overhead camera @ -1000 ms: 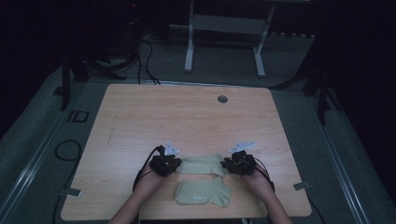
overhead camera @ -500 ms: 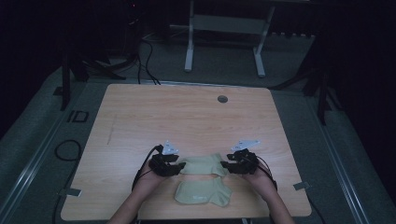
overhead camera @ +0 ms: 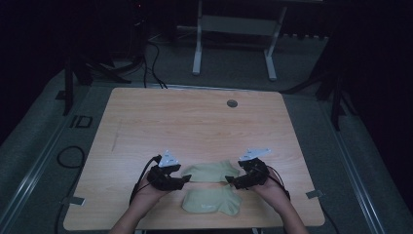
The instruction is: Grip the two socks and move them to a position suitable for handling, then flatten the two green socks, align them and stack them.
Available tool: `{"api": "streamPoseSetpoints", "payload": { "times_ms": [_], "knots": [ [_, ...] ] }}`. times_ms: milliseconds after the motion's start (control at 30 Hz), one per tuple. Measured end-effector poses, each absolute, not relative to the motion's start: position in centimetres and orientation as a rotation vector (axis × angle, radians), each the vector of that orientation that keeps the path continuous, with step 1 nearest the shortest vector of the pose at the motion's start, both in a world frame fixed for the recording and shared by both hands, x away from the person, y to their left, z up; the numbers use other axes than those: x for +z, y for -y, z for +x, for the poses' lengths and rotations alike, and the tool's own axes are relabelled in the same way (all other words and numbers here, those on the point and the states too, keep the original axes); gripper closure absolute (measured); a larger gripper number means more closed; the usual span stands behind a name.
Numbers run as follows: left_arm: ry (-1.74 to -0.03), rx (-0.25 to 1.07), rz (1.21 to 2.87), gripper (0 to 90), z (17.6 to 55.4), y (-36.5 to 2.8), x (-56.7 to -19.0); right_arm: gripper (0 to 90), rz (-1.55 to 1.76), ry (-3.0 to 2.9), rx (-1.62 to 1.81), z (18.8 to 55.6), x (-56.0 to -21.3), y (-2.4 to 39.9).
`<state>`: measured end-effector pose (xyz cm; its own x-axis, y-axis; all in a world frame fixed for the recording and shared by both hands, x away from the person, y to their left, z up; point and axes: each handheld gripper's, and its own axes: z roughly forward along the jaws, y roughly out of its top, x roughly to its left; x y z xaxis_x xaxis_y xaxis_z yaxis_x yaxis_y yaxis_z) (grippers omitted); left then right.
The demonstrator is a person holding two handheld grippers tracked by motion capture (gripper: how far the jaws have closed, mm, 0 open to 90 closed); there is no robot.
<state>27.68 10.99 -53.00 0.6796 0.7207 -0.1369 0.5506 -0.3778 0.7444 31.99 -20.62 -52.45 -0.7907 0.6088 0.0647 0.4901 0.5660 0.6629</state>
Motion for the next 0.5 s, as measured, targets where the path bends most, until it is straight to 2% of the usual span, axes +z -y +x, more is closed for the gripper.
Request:
{"api": "streamPoseSetpoints", "payload": {
  "times_ms": [300,500],
  "knots": [
    [-0.956,0.252,2.084,37.5,25.4,-11.2,-52.2,18.0,0.980,-2.610,1.090,30.7,-51.8,20.9],
    [-0.928,0.220,2.096,37.4,23.4,-10.4,-52.1,14.6,0.938,-2.590,1.174,28.4,-50.9,21.0]
  ]
}}
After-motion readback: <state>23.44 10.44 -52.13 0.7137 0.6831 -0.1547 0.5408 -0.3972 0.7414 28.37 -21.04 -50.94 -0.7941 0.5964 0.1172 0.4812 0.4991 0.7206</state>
